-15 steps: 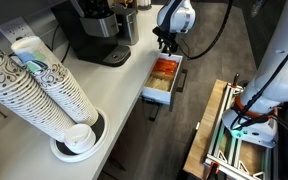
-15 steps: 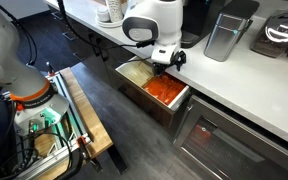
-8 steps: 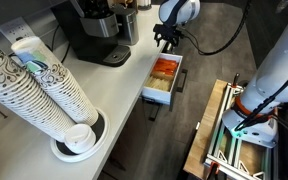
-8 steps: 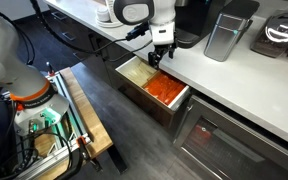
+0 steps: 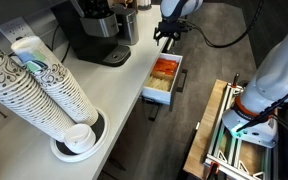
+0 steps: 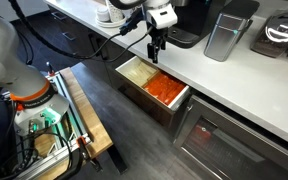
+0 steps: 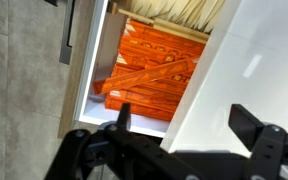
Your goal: Pick up the white objects from the kitchen counter and put them in the left side of the open drawer, pick up the red packet from the kitchen counter and put it in the right side of the open drawer
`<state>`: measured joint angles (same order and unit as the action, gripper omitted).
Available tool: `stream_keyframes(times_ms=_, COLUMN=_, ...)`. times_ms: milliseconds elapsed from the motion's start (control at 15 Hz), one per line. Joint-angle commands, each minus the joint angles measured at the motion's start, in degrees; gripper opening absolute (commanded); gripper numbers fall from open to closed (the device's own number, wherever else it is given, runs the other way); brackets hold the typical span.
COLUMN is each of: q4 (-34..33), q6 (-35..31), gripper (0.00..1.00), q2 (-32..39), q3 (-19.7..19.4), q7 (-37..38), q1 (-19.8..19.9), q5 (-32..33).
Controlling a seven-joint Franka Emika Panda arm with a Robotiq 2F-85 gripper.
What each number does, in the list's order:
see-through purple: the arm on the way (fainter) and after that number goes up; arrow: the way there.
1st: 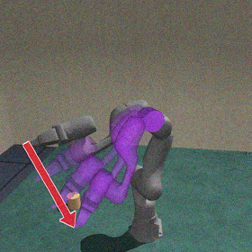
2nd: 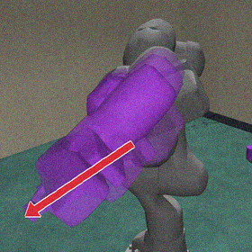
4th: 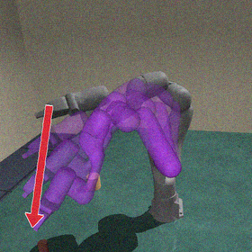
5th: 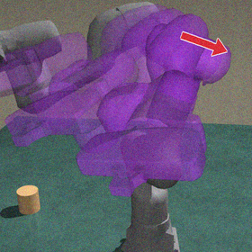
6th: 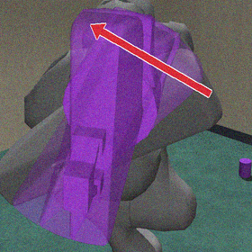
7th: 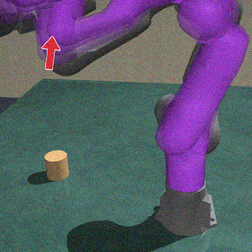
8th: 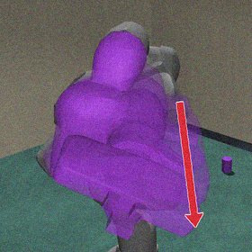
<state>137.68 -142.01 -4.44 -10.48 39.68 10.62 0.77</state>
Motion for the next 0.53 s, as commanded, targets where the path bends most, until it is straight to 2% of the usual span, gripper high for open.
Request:
stream_keyframes(times_ms=0, q4=2.06, q6=1.97, gripper=1.00, q2=-3.08, q3=0.86, q7=-4.55, q1=0.40, q5=2.27)
stream_keyframes(times_ms=133, q4=2.16, q6=3.32, gripper=1.00, q2=-3.24, q3=1.09, q7=-7.09, q1=0.56, q5=2.33)
stream_keyframes(times_ms=467, q4=0.64, q6=2.38, gripper=1.00, q2=-1.82, q3=1.37, q7=-6.25, q1=0.64, q5=0.87)
